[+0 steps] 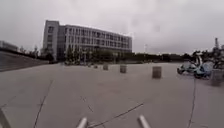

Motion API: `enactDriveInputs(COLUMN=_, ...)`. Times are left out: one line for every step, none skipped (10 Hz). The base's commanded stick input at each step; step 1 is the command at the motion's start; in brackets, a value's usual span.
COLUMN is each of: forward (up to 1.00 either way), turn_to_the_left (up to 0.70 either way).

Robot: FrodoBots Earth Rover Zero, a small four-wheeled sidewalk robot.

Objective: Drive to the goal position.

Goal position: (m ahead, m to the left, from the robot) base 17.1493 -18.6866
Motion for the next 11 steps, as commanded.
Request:
enactDriveInputs(forward=0.0, turn_to_the_left=0.0)
enactDriveInputs(forward=0.0, turn_to_the_left=0.0)
enactDriveInputs(forward=0.14, turn_to_the_left=0.0)
enactDriveInputs(forward=1.0, turn_to_the_left=0.0)
enactDriveInputs(forward=1.0, turn_to_the_left=-0.05)
enactDriveInputs(forward=1.0, turn_to_the_left=-0.27)
enactDriveInputs(forward=1.0, turn_to_the_left=-0.38)
enactDriveInputs(forward=1.0, turn_to_the_left=-0.38)
enactDriveInputs(forward=1.0, turn_to_the_left=-0.38)
enactDriveInputs(forward=1.0, turn_to_the_left=-0.38)
enactDriveInputs(forward=1.0, turn_to_the_left=-0.26)
